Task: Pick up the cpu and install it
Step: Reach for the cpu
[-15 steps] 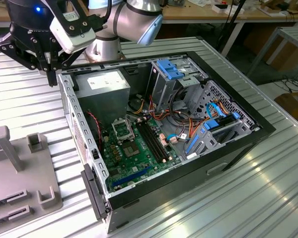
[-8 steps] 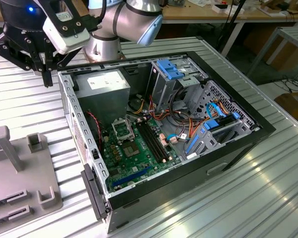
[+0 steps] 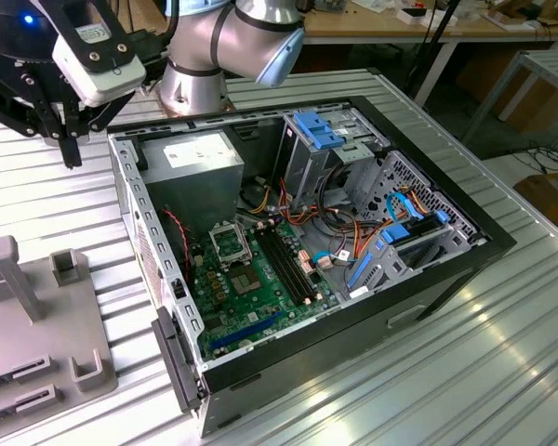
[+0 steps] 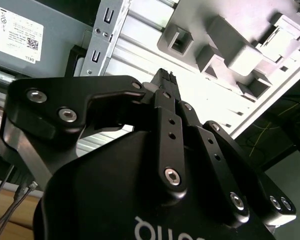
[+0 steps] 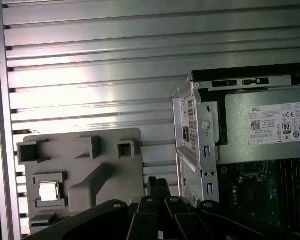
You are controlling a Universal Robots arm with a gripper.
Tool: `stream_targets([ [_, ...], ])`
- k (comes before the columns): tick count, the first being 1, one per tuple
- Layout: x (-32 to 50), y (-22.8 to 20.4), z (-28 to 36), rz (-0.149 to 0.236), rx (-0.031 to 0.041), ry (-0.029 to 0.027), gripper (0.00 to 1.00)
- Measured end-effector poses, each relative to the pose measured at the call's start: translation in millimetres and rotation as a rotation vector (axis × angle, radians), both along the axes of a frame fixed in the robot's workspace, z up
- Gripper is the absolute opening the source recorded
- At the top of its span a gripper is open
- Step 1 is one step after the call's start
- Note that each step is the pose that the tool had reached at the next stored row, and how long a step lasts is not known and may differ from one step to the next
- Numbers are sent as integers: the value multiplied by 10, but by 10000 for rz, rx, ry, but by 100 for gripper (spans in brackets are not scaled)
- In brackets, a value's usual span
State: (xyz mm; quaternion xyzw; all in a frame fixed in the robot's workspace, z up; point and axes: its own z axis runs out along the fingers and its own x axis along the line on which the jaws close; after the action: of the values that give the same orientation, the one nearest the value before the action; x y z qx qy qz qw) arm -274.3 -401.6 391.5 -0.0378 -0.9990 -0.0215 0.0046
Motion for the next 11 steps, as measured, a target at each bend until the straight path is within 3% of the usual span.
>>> stream_targets([
  [11, -81, -21, -5, 0, -1, 1, 11],
])
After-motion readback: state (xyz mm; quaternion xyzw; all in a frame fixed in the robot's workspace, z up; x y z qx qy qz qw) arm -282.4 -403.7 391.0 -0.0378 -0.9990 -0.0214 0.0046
